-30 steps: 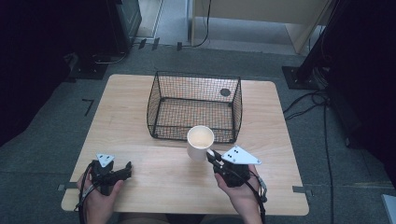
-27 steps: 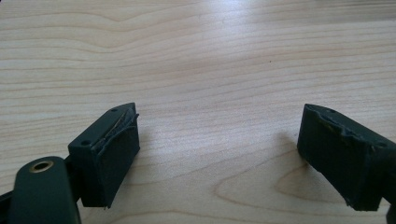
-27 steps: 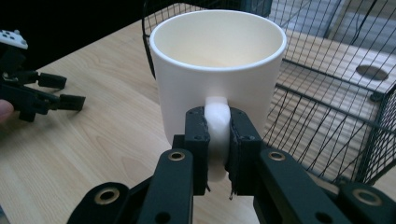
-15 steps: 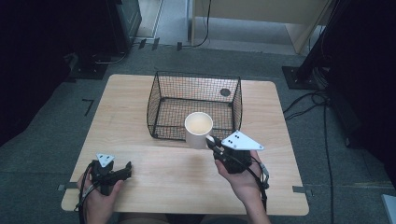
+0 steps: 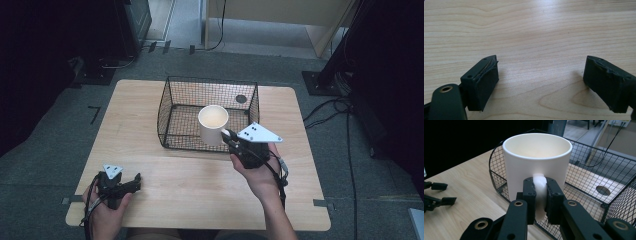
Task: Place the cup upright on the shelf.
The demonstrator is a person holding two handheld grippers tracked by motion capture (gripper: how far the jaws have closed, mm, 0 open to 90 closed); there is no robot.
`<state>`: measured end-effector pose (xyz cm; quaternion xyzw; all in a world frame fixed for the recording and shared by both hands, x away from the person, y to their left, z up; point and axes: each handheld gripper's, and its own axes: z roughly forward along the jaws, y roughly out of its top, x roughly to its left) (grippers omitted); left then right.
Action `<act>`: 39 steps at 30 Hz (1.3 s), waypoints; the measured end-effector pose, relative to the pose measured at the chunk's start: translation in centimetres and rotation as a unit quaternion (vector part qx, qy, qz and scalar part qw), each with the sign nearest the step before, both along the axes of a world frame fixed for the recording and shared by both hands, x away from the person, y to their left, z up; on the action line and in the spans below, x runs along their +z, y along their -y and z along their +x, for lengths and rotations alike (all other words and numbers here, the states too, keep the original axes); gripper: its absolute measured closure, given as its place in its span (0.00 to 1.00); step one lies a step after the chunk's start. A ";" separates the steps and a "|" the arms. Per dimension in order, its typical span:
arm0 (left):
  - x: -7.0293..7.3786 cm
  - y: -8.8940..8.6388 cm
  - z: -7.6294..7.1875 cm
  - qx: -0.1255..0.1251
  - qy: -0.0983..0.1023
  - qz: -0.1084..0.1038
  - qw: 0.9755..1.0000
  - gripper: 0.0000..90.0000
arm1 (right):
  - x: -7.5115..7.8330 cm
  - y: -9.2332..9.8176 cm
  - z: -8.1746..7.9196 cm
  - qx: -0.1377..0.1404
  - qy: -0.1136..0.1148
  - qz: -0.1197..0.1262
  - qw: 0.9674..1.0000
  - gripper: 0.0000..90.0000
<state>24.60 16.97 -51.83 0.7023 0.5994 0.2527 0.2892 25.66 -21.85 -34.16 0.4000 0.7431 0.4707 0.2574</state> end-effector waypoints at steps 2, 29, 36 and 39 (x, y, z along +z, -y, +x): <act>0.0 0.0 0.0 0.000 0.000 0.000 1.000 0.15 | 0.2 -0.1 0.5 -0.001 0.002 -0.002 1.000 0.90; 0.0 0.0 0.0 0.000 0.000 0.001 1.000 0.15 | -1.2 -0.9 8.5 0.011 0.002 -0.016 1.000 0.90; 0.0 0.0 0.0 0.000 -0.001 0.001 1.000 0.15 | -2.0 -0.9 10.8 0.037 0.004 -0.021 0.999 0.90; 0.0 0.0 0.0 -0.001 0.000 0.000 1.000 0.15 | -2.4 -0.9 11.7 0.050 0.002 -0.024 0.998 0.90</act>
